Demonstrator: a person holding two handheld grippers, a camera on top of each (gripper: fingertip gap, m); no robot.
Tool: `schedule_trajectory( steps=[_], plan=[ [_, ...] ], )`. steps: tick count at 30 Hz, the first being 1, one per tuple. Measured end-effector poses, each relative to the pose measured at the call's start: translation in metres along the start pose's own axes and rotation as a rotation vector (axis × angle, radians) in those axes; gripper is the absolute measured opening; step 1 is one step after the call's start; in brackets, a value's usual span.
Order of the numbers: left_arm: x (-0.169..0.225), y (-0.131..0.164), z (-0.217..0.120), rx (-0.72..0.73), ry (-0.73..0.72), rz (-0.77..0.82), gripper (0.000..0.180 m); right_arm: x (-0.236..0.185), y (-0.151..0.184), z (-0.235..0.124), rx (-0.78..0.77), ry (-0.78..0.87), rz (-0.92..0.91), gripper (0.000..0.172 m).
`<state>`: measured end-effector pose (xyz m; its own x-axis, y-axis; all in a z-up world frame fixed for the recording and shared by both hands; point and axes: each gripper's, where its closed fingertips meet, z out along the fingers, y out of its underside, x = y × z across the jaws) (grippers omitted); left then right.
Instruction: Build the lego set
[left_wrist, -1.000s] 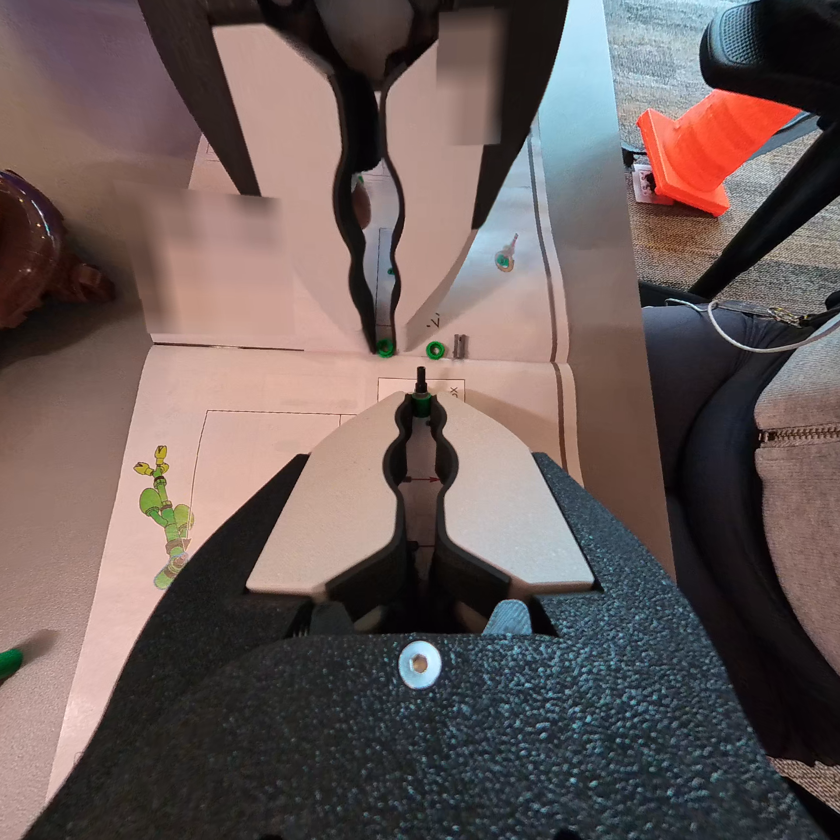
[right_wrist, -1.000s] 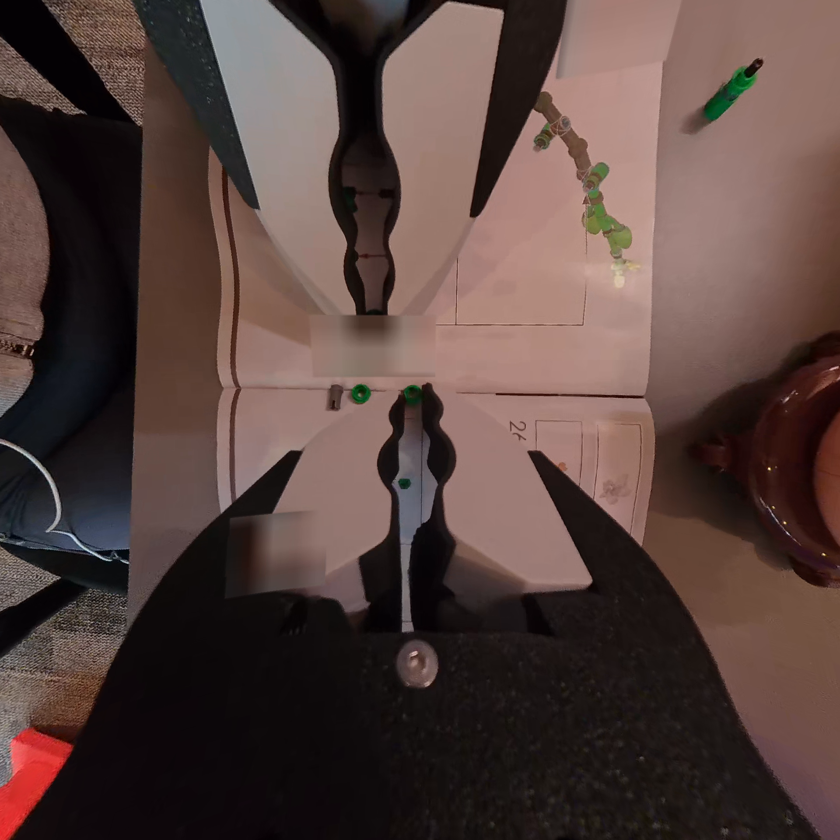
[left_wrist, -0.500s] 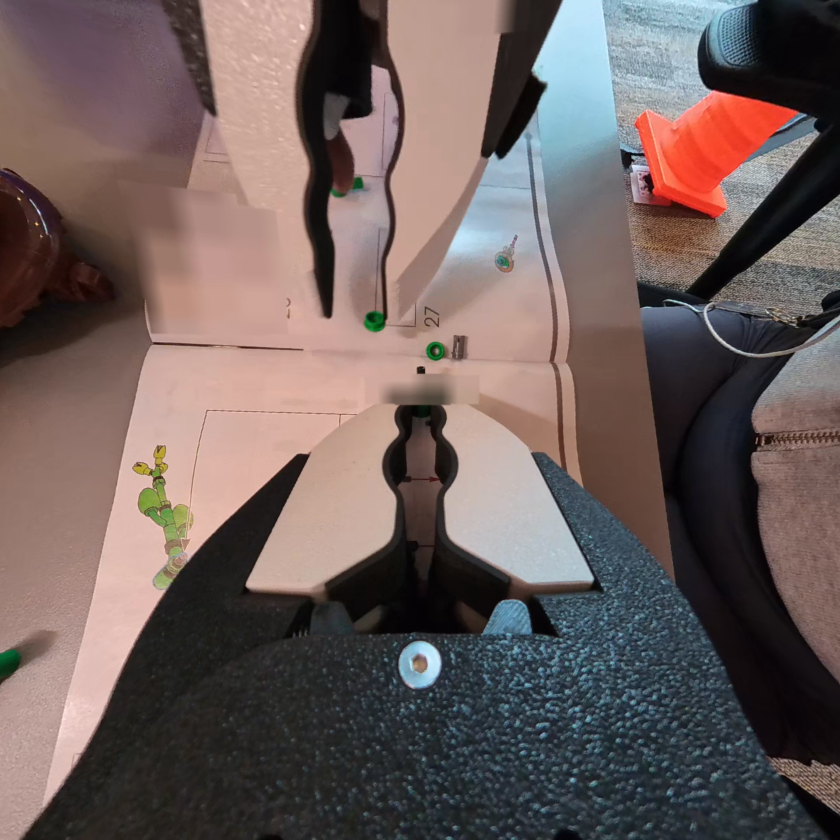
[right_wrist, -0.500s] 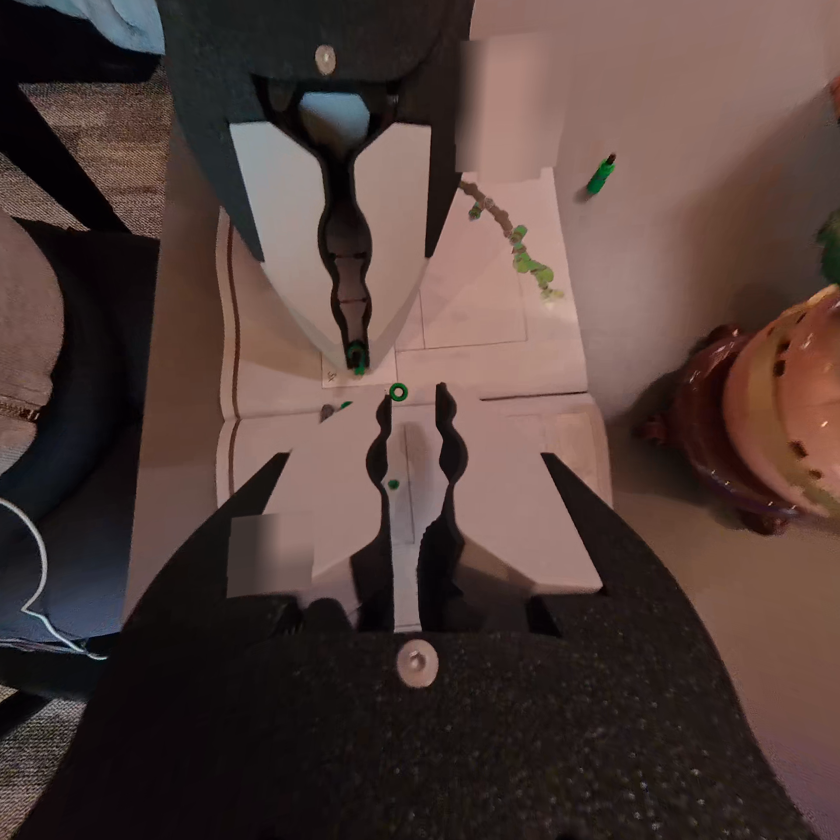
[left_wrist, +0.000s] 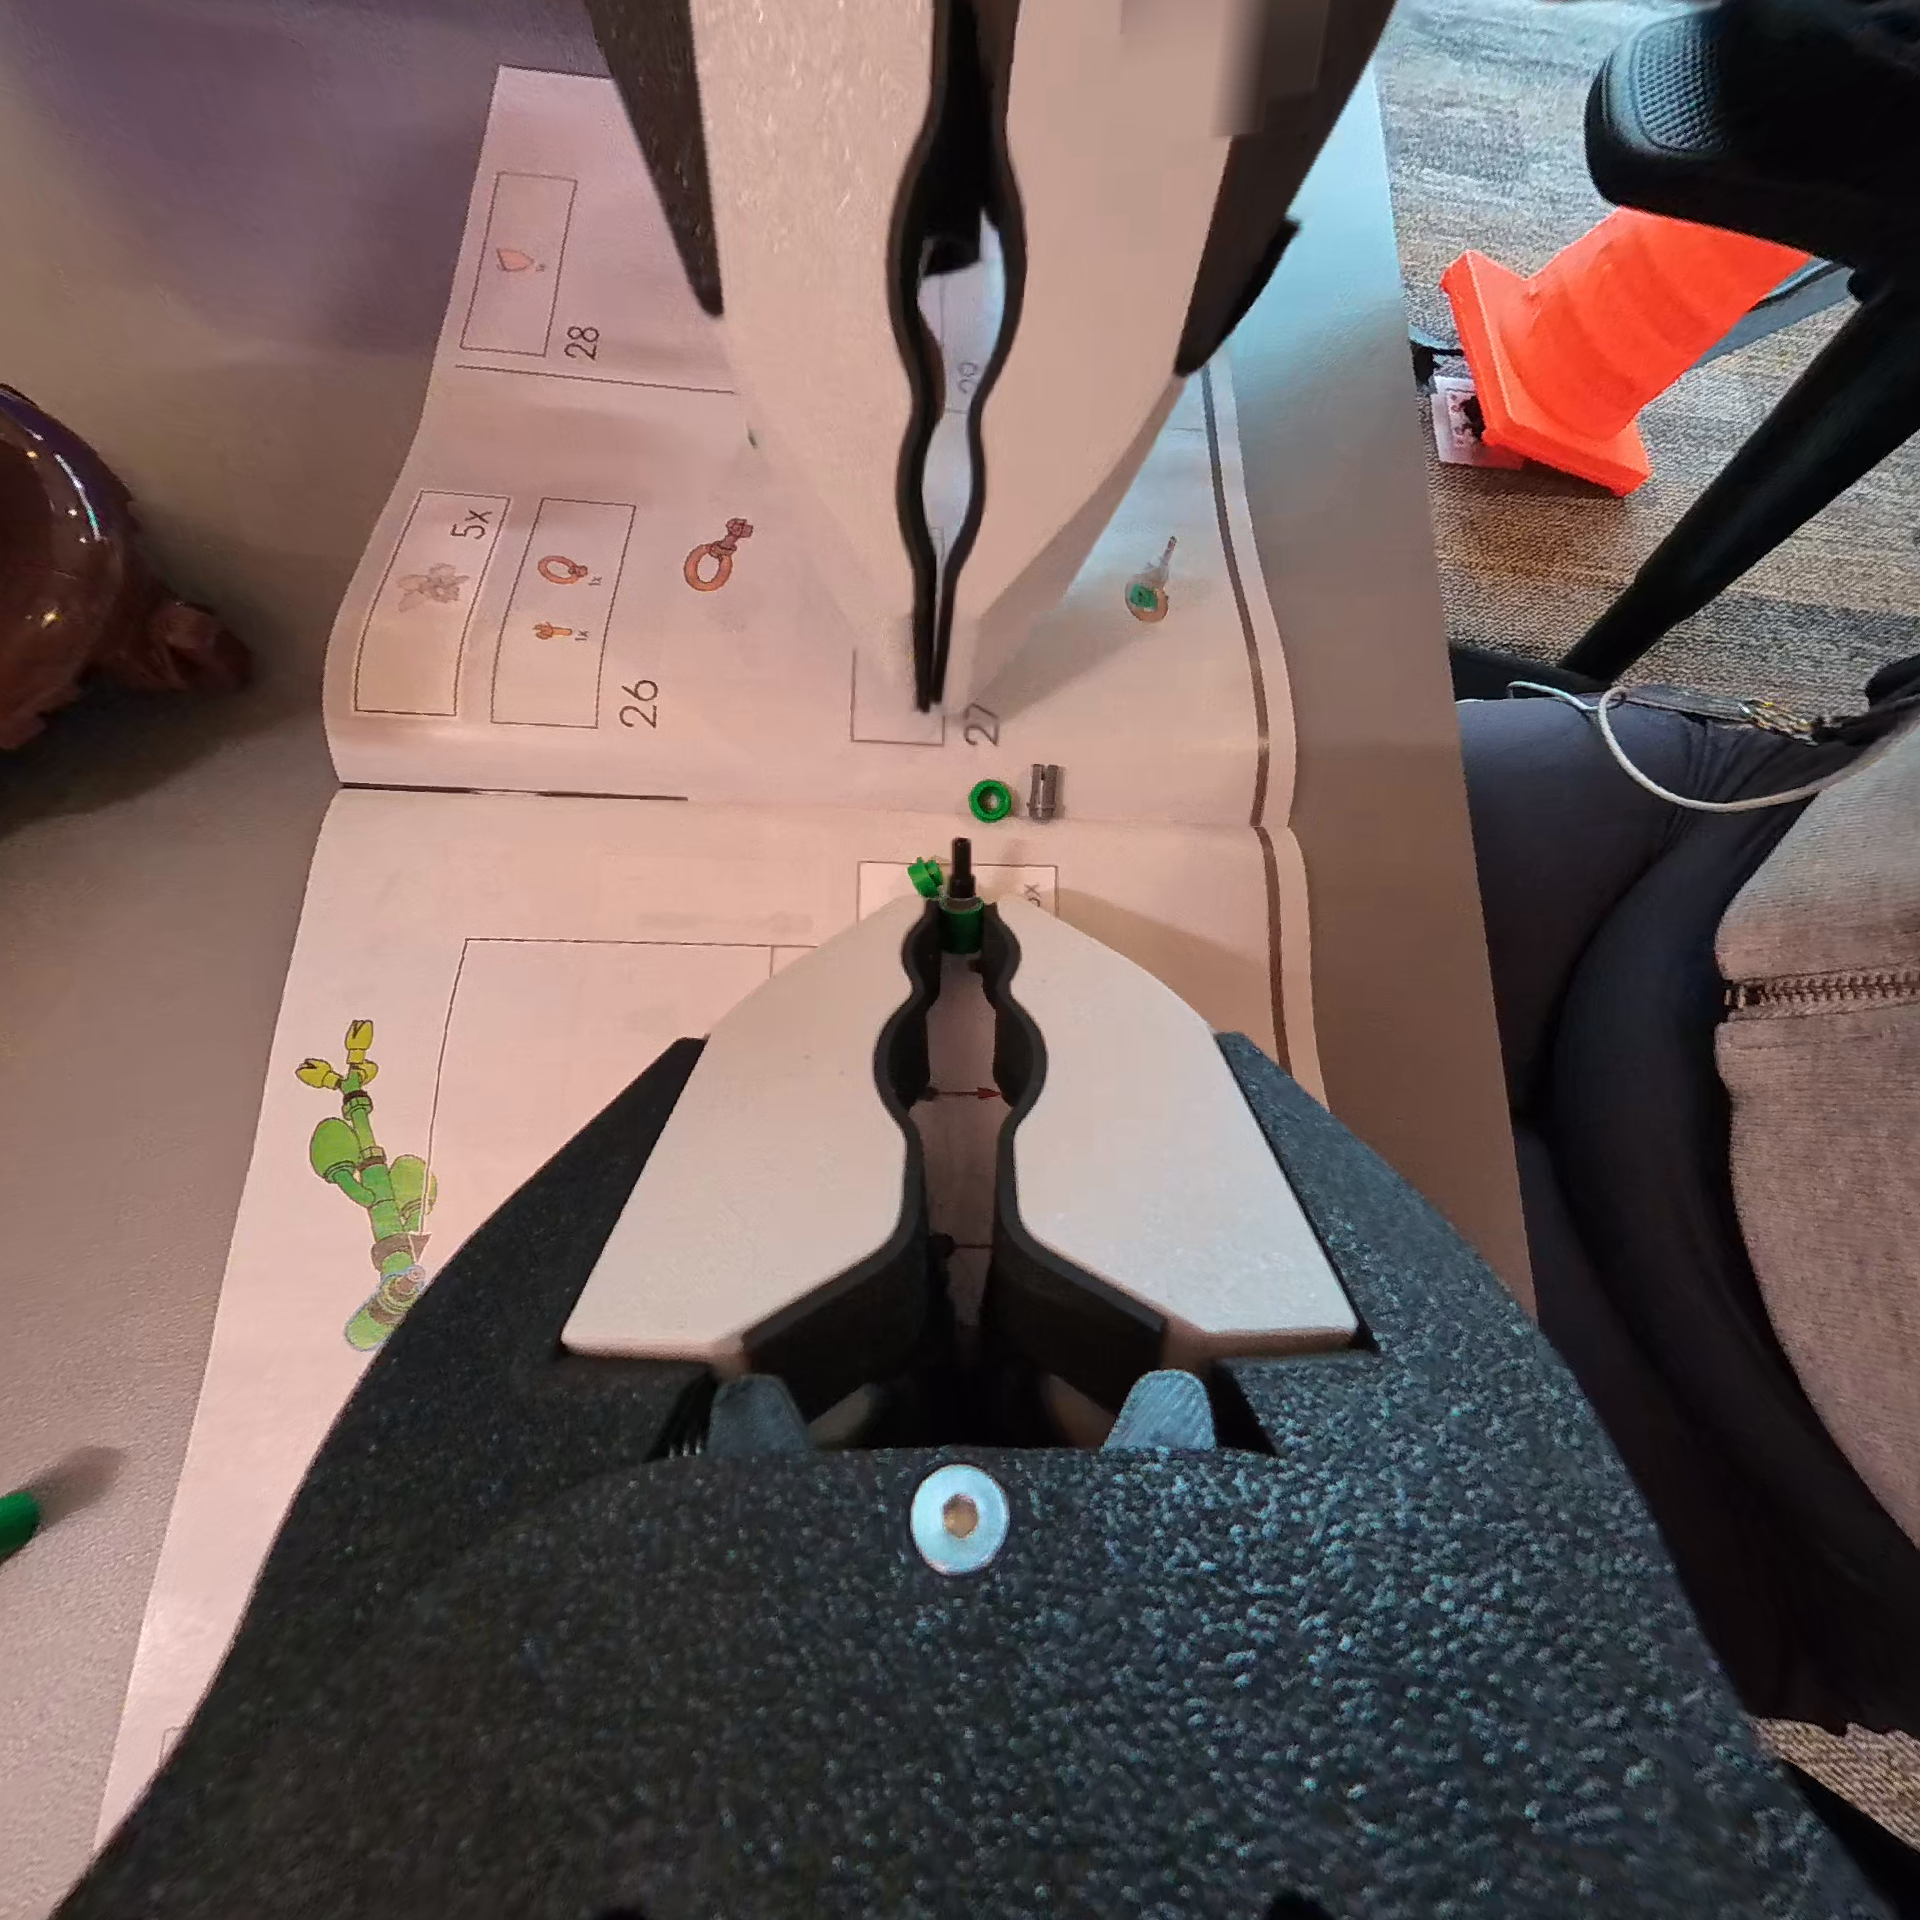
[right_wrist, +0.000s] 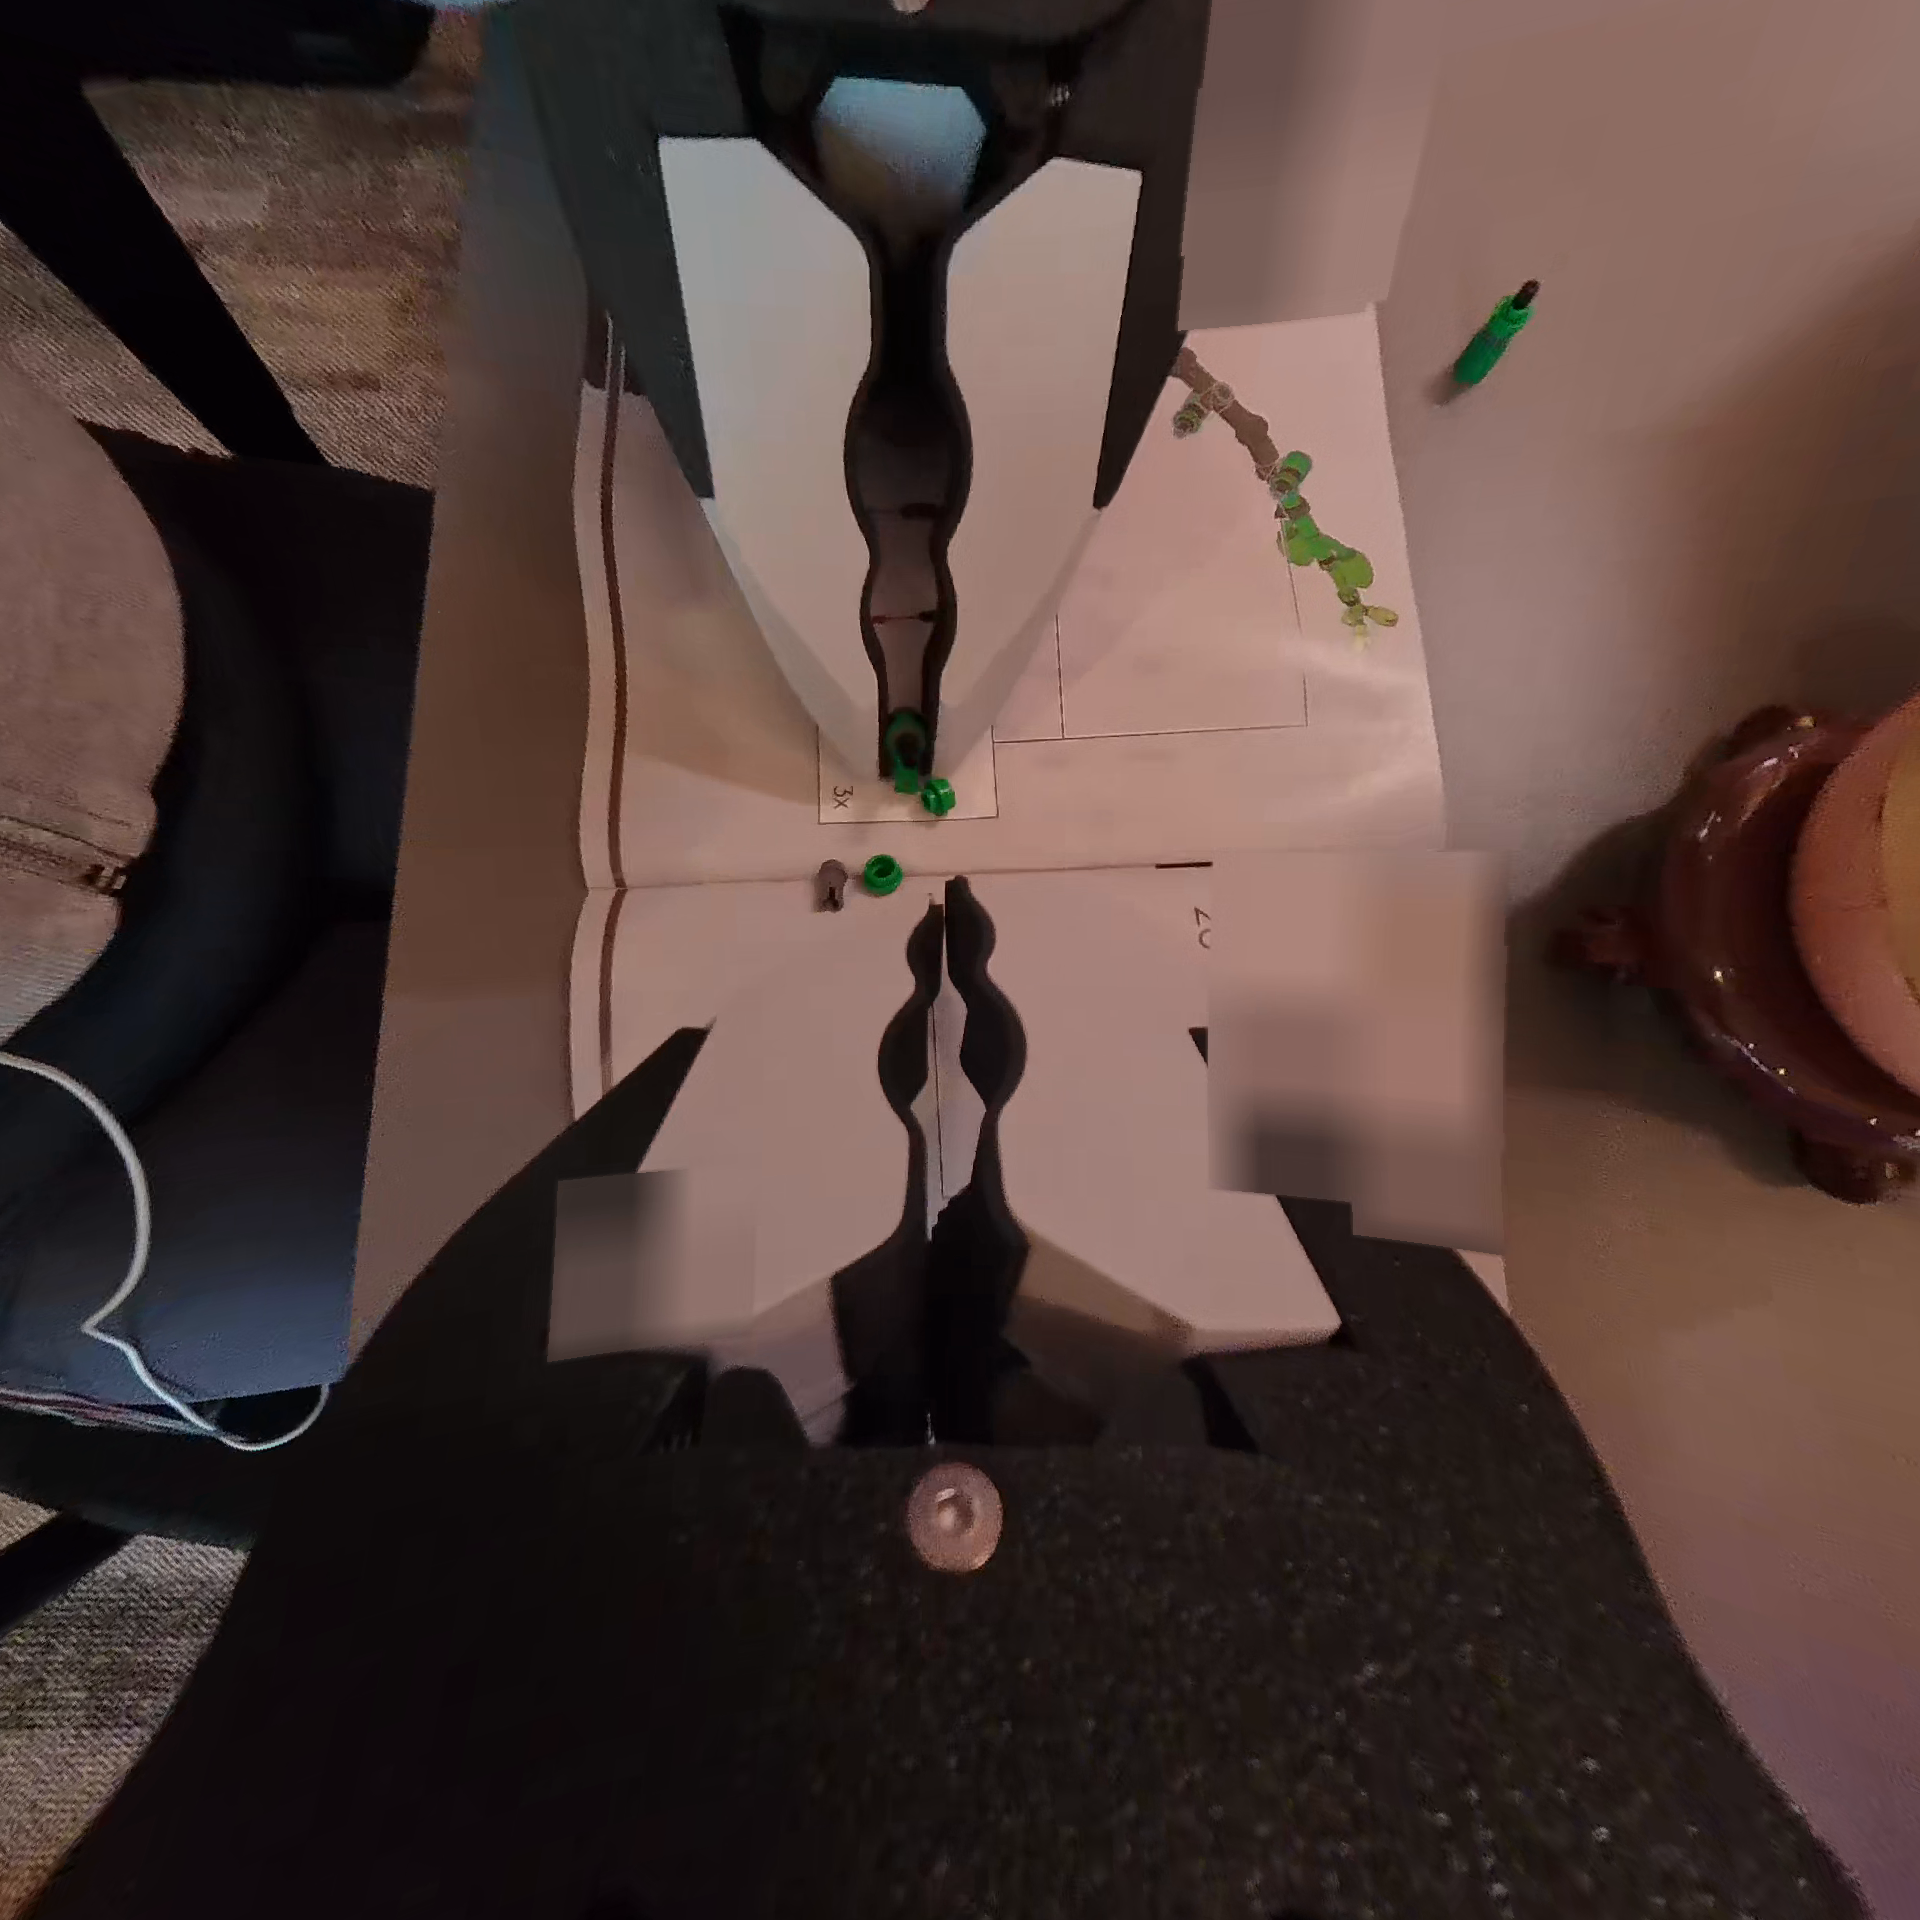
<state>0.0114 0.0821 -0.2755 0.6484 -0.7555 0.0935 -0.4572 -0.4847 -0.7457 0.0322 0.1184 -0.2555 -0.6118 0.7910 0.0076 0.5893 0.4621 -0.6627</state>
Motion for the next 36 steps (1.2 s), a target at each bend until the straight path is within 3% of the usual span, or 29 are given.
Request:
schedule_trajectory(
  steps=[13,22,36],
  plan=[
    [0.001,0.008,-0.01,-0.01,0.052,-0.03,0.007,-0.005,-0.016,0.03,-0.003,-0.053,-0.039,0.0],
    [0.003,0.007,-0.012,-0.009,0.053,-0.025,0.006,0.002,-0.027,0.027,0.045,-0.034,-0.056,0.0],
    [0.003,0.008,-0.012,-0.007,0.058,-0.029,0.006,0.005,-0.012,0.032,-0.024,-0.041,-0.053,0.0]
  ],
)
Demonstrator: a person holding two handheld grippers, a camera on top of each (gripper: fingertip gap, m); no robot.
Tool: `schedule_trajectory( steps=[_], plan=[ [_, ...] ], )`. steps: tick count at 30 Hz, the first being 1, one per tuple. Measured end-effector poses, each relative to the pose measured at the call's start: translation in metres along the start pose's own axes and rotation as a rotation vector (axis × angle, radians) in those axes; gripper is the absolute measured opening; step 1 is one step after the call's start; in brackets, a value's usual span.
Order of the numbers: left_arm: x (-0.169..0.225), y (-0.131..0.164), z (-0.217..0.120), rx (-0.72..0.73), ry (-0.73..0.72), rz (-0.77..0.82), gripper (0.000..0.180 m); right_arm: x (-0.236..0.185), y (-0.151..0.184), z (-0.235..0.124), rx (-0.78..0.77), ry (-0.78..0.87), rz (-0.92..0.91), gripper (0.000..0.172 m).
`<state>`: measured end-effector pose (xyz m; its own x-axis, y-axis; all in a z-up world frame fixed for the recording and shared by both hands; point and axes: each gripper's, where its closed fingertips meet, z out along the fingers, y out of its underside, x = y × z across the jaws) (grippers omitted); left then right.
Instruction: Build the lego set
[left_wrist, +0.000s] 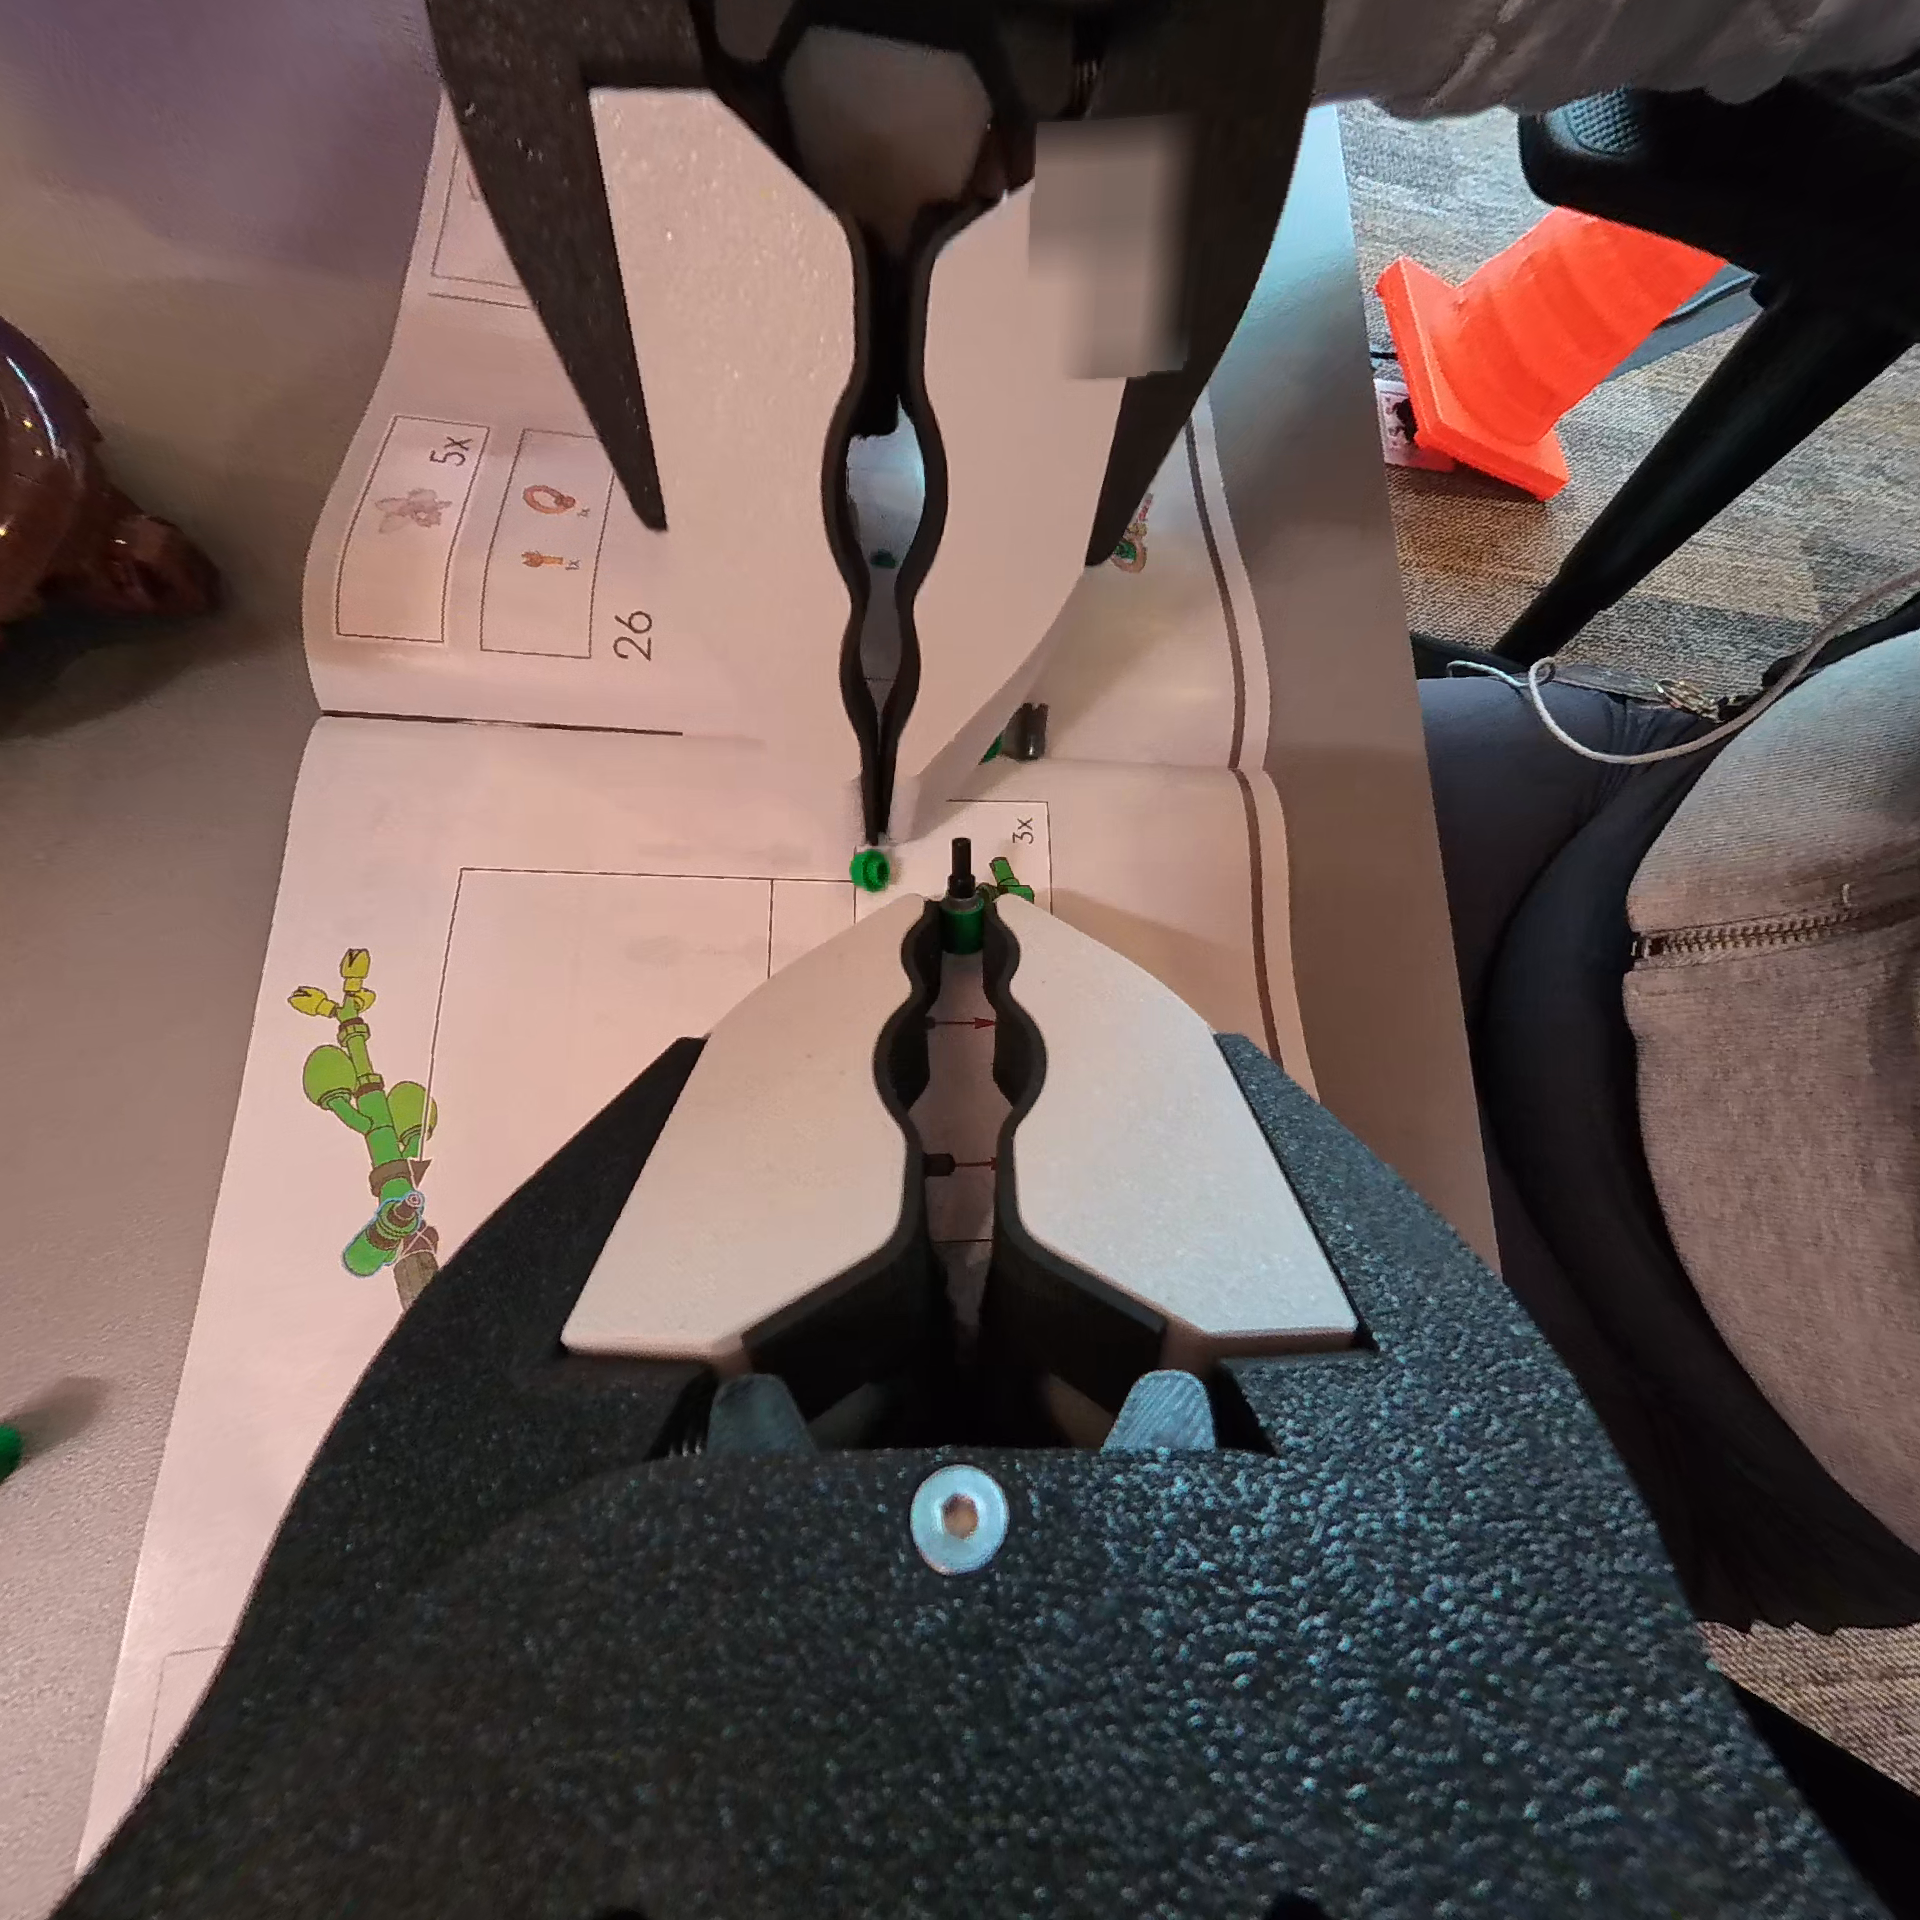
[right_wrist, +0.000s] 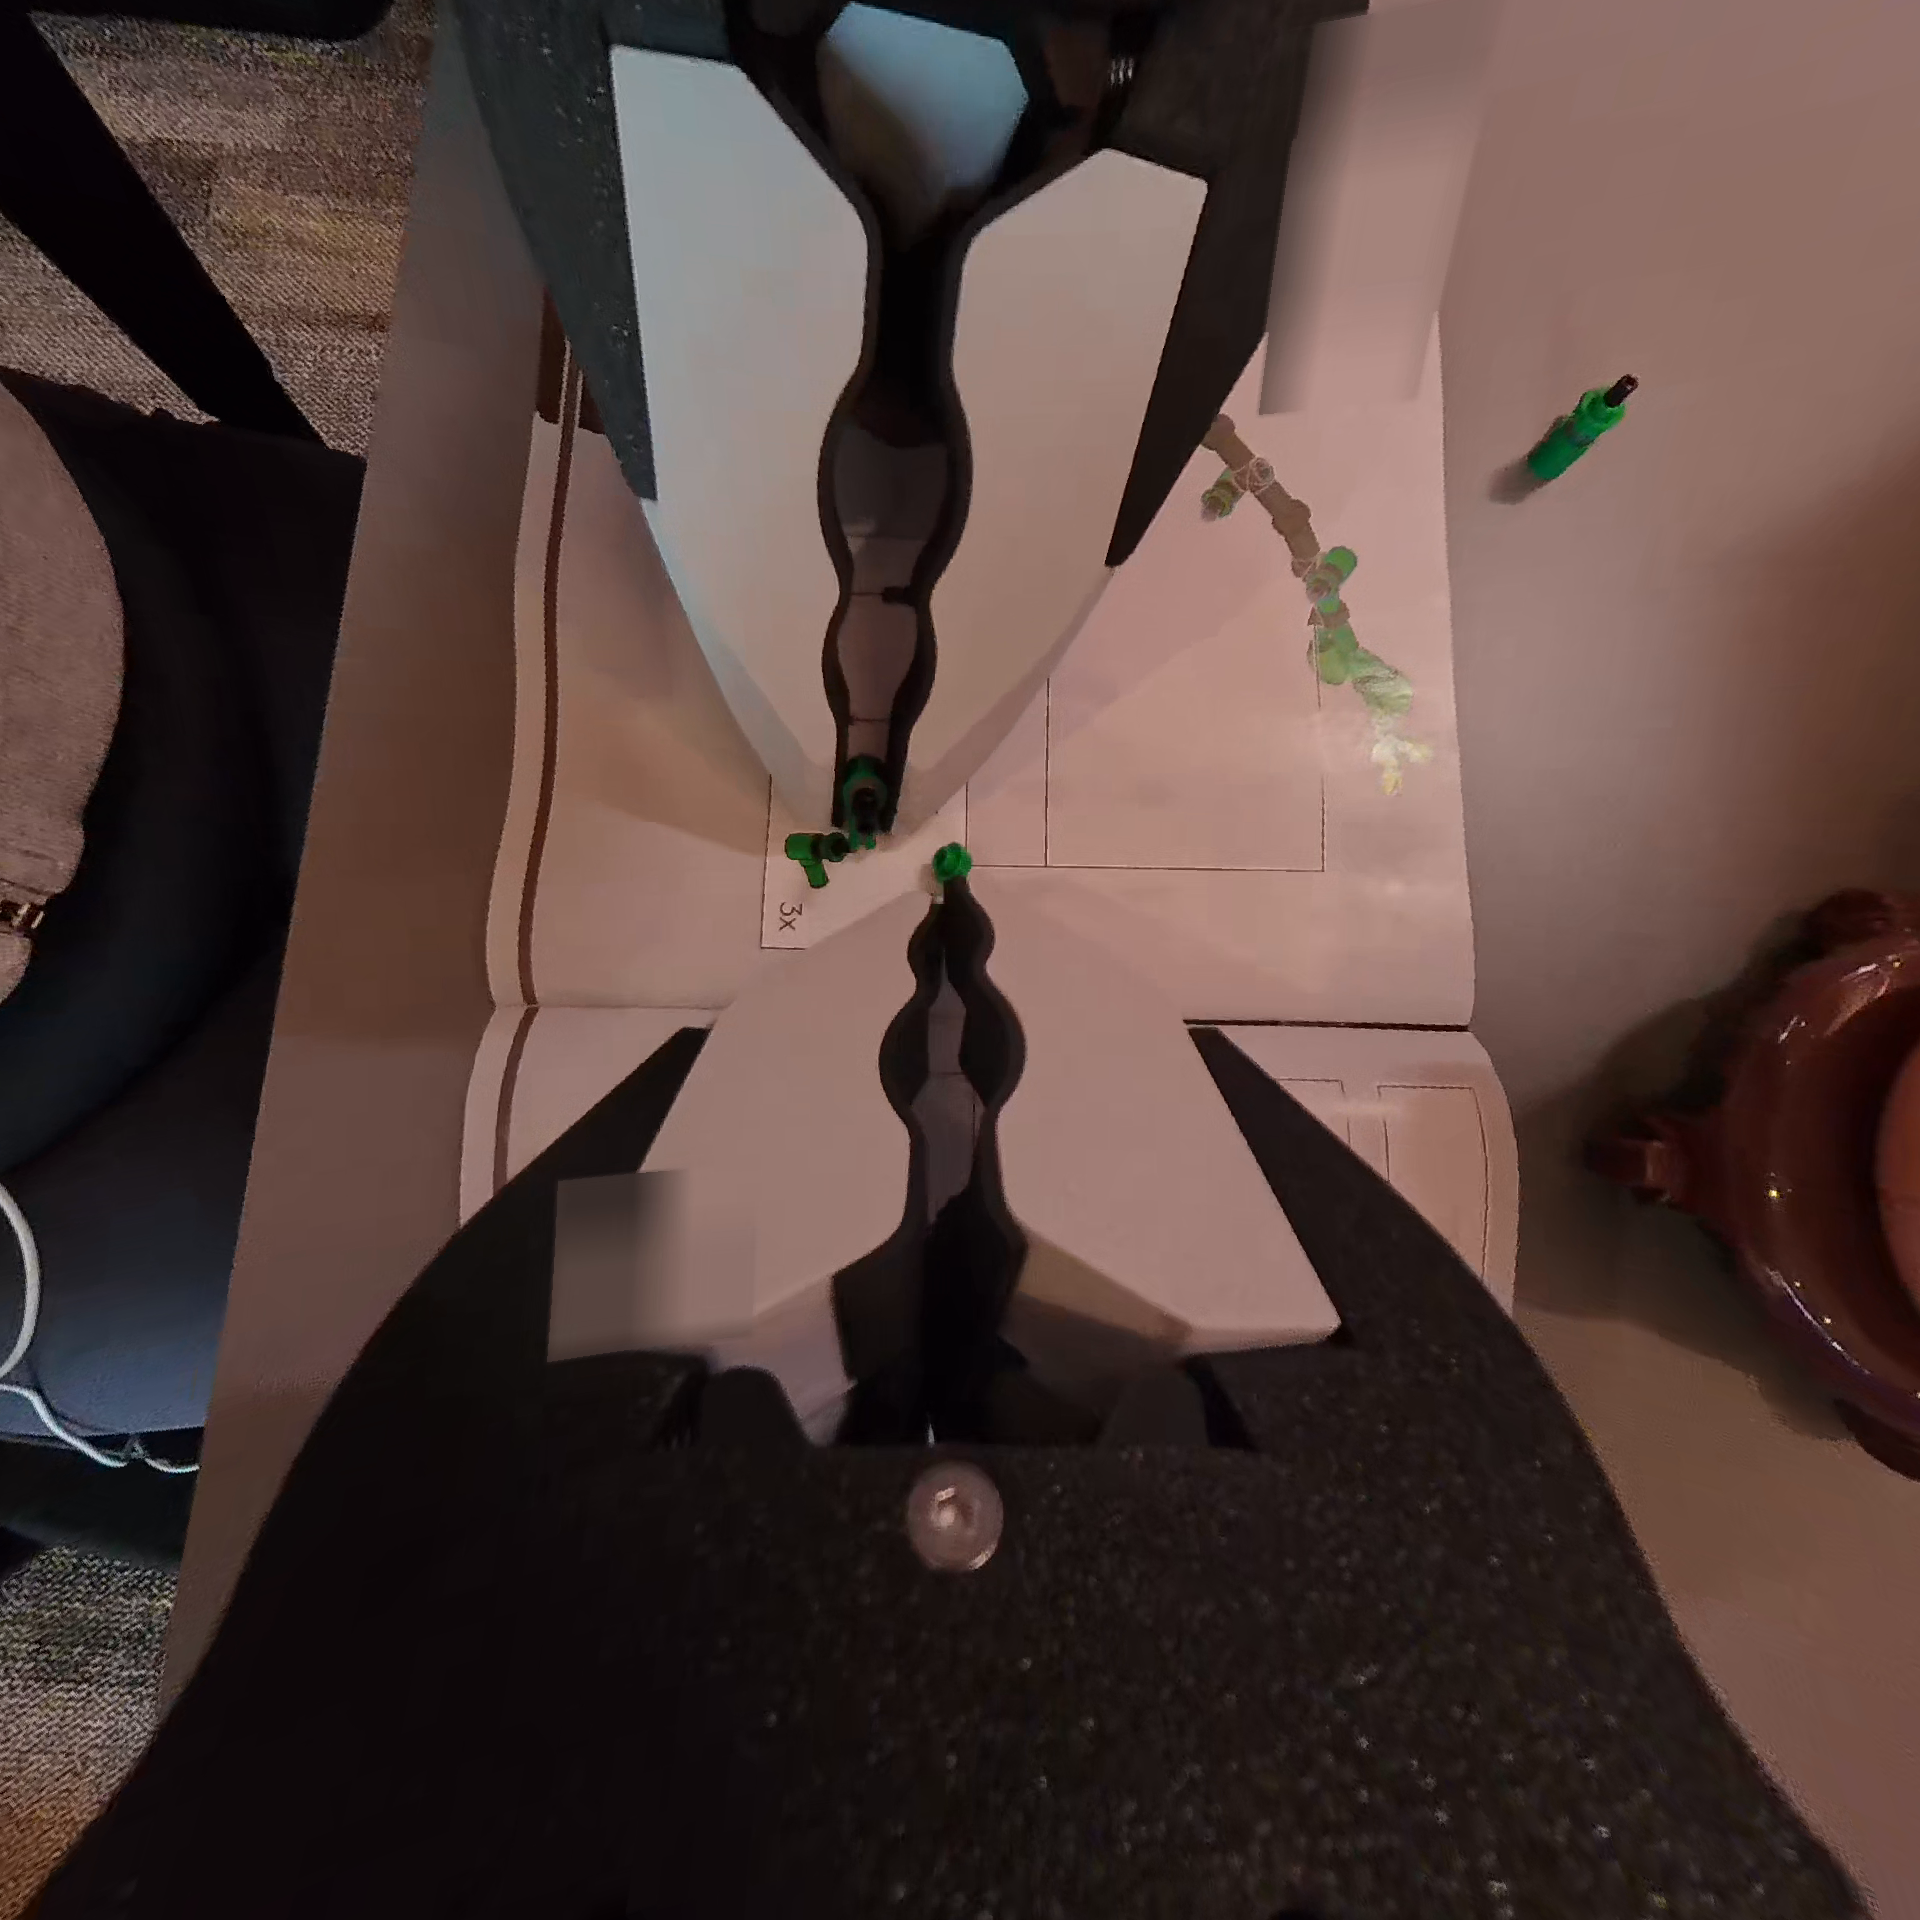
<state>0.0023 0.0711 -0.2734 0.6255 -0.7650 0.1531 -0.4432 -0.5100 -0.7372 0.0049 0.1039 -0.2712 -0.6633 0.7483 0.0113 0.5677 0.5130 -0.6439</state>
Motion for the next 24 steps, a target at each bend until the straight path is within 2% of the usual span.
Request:
schedule_trajectory(
  steps=[10,11,14,19,24],
  plan=[
    [0.0,0.0,0.0,0.0,-0.005,0.003,0.006,0.007,0.001,-0.008,-0.045,0.033,-0.01,0.0],
    [0.0,0.0,0.0,0.0,-0.005,0.003,0.006,0.006,0.0,-0.01,-0.053,0.022,-0.005,0.005],
    [-0.001,0.0,0.001,-0.001,-0.012,0.009,0.006,0.003,-0.003,-0.01,-0.129,-0.022,-0.014,0.015],
    [-0.007,0.008,-0.009,-0.018,-0.115,0.039,0.006,0.006,-0.002,-0.002,-0.273,-0.076,-0.043,0.015],
    [-0.01,0.012,-0.014,-0.006,-0.144,0.045,0.006,0.007,-0.004,0.002,-0.305,-0.087,-0.048,0.013]
  ],
)
